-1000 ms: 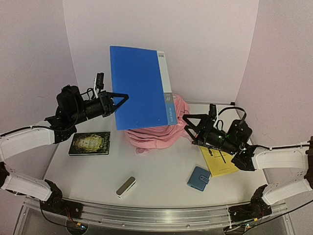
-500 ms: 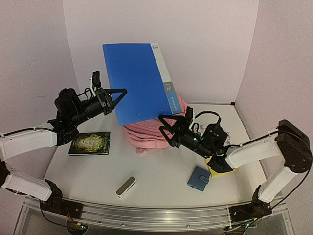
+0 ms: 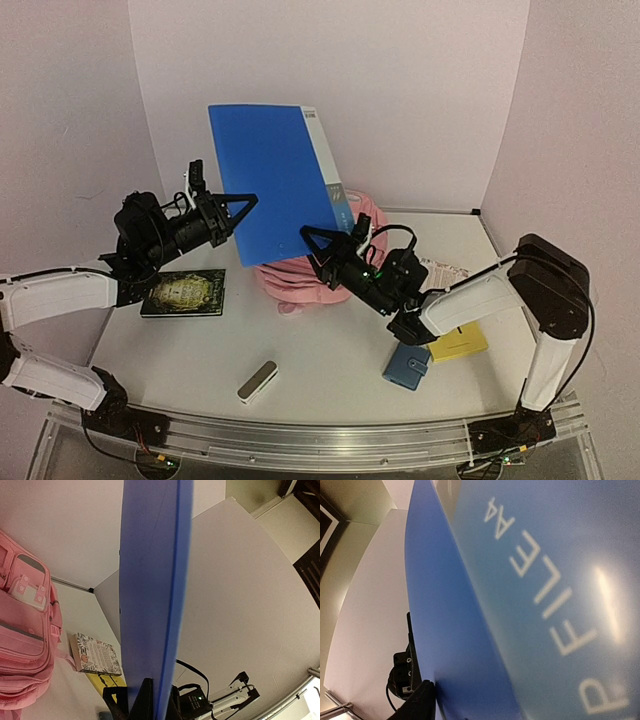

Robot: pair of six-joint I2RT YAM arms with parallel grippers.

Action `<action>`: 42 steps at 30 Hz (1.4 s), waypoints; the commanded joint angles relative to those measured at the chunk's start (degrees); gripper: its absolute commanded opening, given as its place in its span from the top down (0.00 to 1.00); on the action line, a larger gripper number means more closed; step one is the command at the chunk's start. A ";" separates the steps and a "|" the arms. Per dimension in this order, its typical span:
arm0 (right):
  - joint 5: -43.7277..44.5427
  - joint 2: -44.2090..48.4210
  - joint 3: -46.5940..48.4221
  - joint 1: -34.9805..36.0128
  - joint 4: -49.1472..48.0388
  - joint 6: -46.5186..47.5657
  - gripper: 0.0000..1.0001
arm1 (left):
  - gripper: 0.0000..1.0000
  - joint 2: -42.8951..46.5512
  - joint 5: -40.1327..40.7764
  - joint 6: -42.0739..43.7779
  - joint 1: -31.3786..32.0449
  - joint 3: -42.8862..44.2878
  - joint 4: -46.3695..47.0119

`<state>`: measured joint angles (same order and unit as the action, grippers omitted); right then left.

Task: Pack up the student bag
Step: Pick up the files from the center of the board, then place the files in the student bag.

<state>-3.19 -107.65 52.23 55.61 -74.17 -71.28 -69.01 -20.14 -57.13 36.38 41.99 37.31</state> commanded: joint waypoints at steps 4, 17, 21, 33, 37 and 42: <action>8.08 1.03 -1.07 1.81 -19.73 3.65 0.79 | 1.00 1.92 1.12 -0.87 0.12 0.29 -1.90; 16.47 17.33 -5.52 1.83 -2.69 16.31 1.00 | 0.21 0.64 0.97 18.76 0.12 6.99 -33.85; 21.68 25.22 -0.99 1.83 24.49 23.97 1.00 | 0.14 -1.98 2.17 31.48 0.10 10.12 -43.88; 33.38 42.40 -2.67 -0.94 58.89 28.92 1.00 | 0.17 -18.91 6.87 63.47 2.00 16.87 -44.85; 32.21 48.37 -6.64 -2.77 61.20 26.60 1.00 | 0.16 -26.49 8.08 68.78 3.09 22.22 -46.73; 31.32 52.88 -10.02 -3.09 63.36 24.30 1.00 | 0.19 -32.28 13.47 73.37 4.47 27.25 -48.39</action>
<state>27.90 -58.24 43.43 52.54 -11.15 -45.51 -98.50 -11.69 9.17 39.94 64.01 -9.21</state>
